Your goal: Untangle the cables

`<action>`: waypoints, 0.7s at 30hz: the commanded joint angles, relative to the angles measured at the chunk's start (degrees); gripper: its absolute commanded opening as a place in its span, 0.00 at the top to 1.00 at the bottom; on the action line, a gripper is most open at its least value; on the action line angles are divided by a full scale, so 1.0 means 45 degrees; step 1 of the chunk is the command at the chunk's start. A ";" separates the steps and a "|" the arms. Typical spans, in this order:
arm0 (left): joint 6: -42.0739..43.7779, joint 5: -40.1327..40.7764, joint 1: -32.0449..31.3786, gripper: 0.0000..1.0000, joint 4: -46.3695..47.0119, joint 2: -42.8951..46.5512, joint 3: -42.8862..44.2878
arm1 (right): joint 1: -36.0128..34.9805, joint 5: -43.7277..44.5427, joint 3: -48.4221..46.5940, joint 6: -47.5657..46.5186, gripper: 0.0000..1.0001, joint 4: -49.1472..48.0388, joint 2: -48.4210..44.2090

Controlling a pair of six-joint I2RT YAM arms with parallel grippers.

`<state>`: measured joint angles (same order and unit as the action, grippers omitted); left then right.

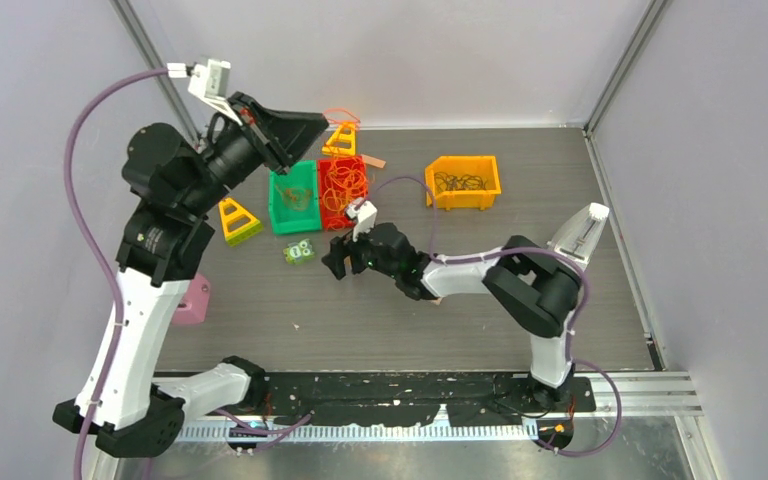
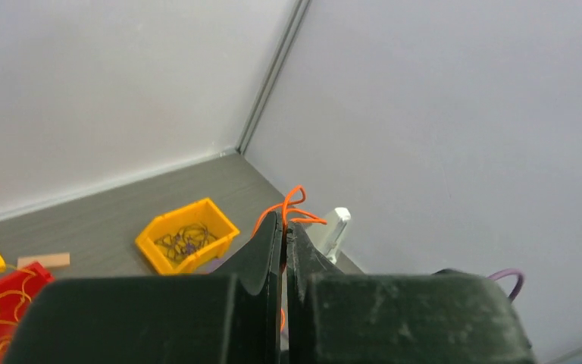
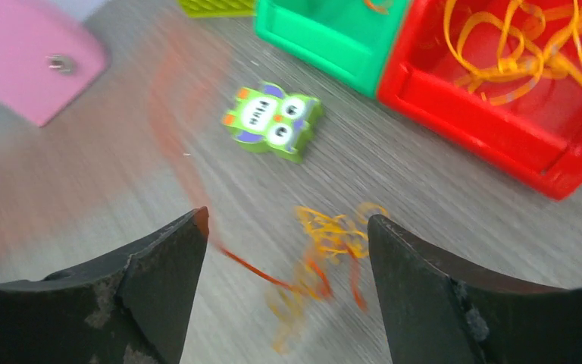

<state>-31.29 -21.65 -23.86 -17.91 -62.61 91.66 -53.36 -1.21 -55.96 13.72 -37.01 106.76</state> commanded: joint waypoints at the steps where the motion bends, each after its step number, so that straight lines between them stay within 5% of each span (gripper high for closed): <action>1: 0.0192 0.0090 0.0204 1.00 -0.0767 -0.0335 0.1879 | -0.0029 0.3091 -0.1476 0.1477 0.29 0.2524 0.1277; 3: 0.0387 0.0413 0.0337 1.00 -0.1050 -0.0419 0.2325 | 0.0021 0.4035 -0.1539 0.2039 0.51 0.3548 0.1324; 7: 0.0968 0.1245 0.0754 1.00 -0.1565 -0.0399 0.2574 | 0.0337 0.4612 0.0195 0.2737 0.77 0.3418 0.0074; 14: 0.1465 0.2029 0.1419 1.00 -0.1674 -0.0419 0.1879 | 0.1795 0.4603 0.3041 0.3594 0.94 0.4375 -0.3383; 21: 0.1999 0.2819 0.1689 1.00 -0.1680 -0.0975 0.1692 | 0.2680 0.4054 0.3556 0.2299 0.91 0.5749 -0.5928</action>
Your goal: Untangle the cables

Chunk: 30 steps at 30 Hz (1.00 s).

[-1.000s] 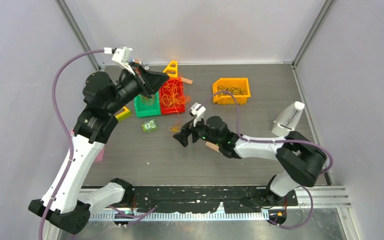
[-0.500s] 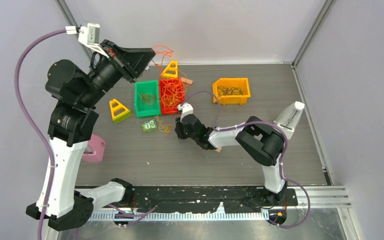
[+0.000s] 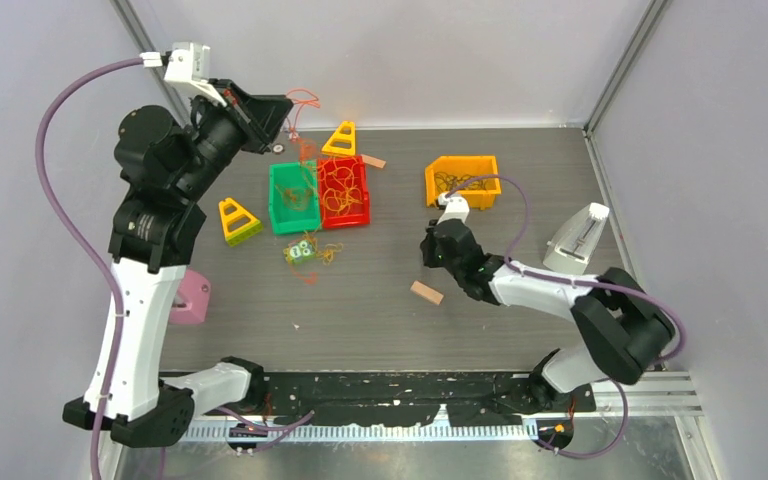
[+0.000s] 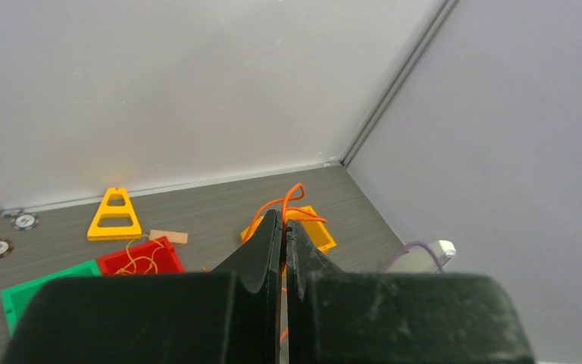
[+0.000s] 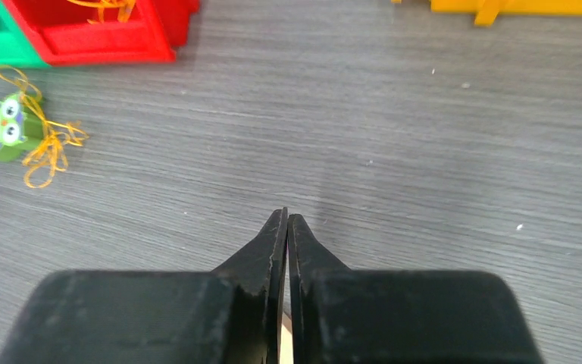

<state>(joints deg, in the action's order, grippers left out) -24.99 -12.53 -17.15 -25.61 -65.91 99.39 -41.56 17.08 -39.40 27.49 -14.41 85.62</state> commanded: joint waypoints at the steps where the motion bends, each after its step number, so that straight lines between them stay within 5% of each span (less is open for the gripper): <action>1: 0.0714 0.1011 0.0257 1.00 0.0027 -0.0337 -0.0033 | 0.0071 0.0000 -0.0158 -0.0954 0.89 0.0832 -0.1537; 11: 0.1208 0.1825 0.1212 1.00 -0.0101 -0.2055 0.1499 | 0.0078 0.0527 -0.0034 -0.2102 0.86 0.0862 -0.2563; 23: 0.1512 0.1684 0.2140 1.00 -0.1004 -0.5300 0.5563 | 0.0112 0.0776 0.0292 -0.2244 0.86 -0.0033 -0.2895; 30: 0.1561 0.1655 0.2686 1.00 -0.0485 -0.5953 0.4528 | 0.0136 0.0550 0.0288 -0.2181 0.86 -0.0244 -0.2880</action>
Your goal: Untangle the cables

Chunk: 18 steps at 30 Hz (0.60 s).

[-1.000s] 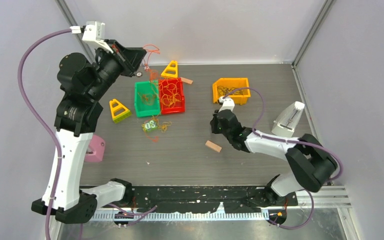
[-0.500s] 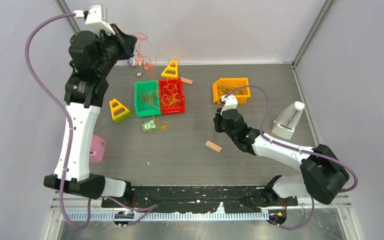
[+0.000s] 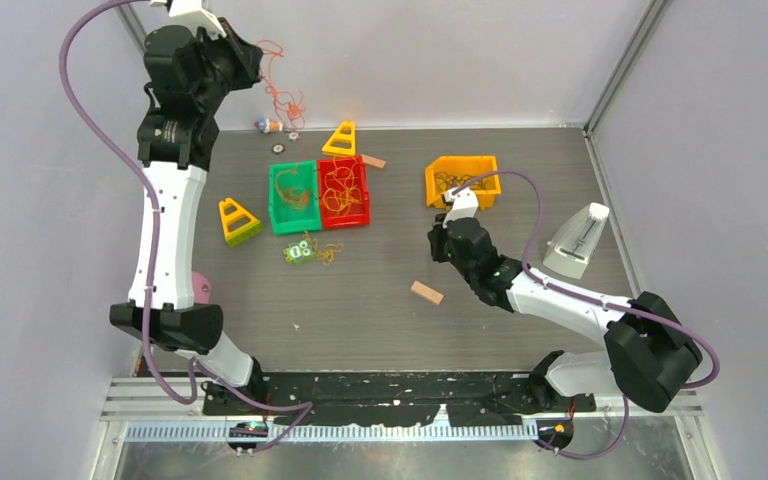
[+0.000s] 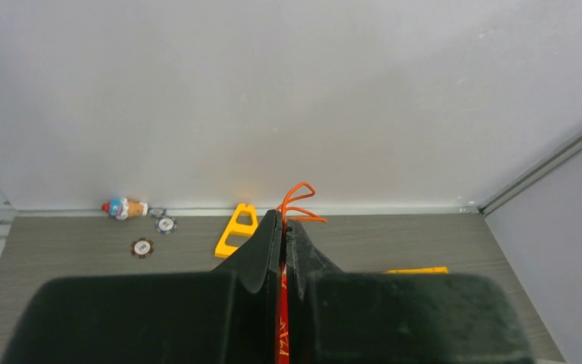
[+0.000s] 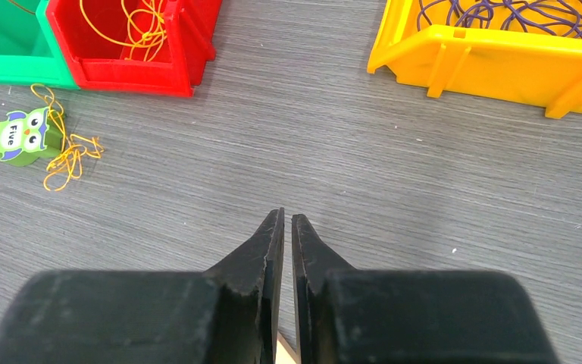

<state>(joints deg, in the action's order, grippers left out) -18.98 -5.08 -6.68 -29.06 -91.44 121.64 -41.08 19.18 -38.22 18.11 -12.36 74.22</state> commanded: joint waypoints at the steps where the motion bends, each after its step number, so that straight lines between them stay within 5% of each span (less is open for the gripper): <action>1: 0.0216 -0.0045 0.0452 1.00 0.0300 -0.0356 -0.0517 | 0.0028 0.0079 0.0019 -0.0108 0.86 -0.0679 -0.0375; 18: 0.0682 0.0559 0.0663 1.00 0.2448 -0.0209 -0.4507 | 0.0065 0.0087 0.0340 0.0076 0.86 -0.0829 -0.0611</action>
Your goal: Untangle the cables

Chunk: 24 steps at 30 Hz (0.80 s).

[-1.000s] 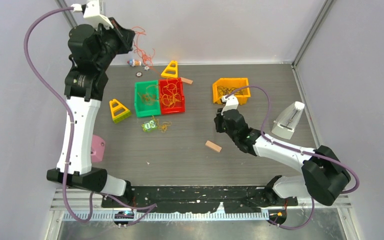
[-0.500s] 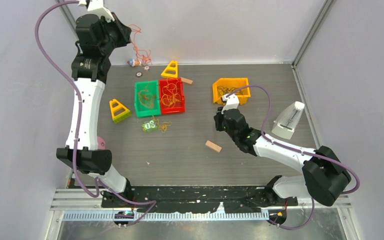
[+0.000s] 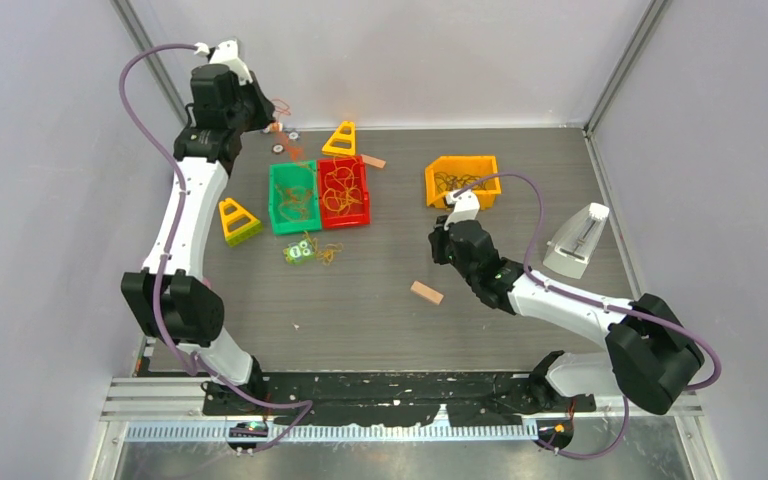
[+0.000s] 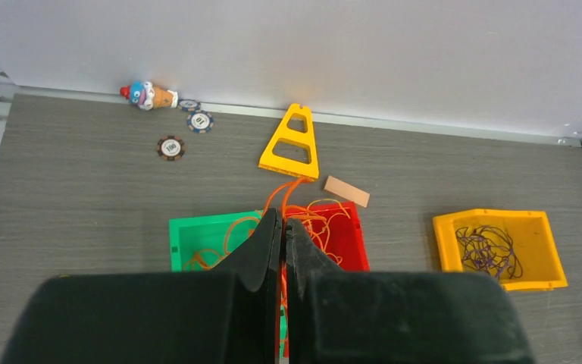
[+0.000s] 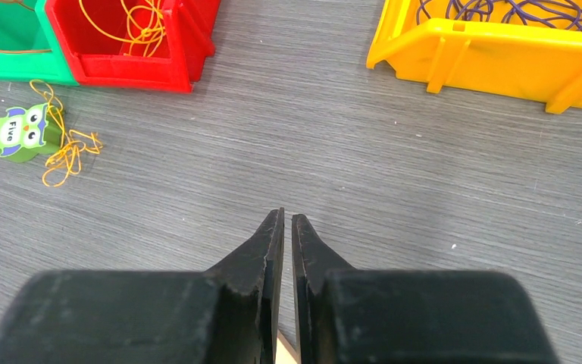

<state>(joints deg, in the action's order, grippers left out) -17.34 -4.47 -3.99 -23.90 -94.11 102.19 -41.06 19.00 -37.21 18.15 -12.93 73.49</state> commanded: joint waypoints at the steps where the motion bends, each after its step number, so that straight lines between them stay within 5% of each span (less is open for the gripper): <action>1: 0.0319 0.0443 0.0066 1.00 0.1218 0.0309 -0.0071 | 0.0061 0.0126 0.0121 0.0072 0.86 -0.0702 -0.0442; 15: 0.0953 0.1238 0.0055 1.00 -0.0202 -0.0326 0.2976 | 0.0149 0.0036 0.0116 0.0134 0.86 -0.0711 -0.0436; 24: 0.0634 0.1382 0.0056 1.00 0.0998 0.0331 -0.0302 | 0.0176 0.0040 0.0348 0.0208 0.85 -0.0704 -0.0643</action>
<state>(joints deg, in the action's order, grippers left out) -14.44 0.45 -3.99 -23.03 -94.35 107.15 -40.62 18.96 -35.88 18.39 -13.32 72.69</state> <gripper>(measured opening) 0.006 0.145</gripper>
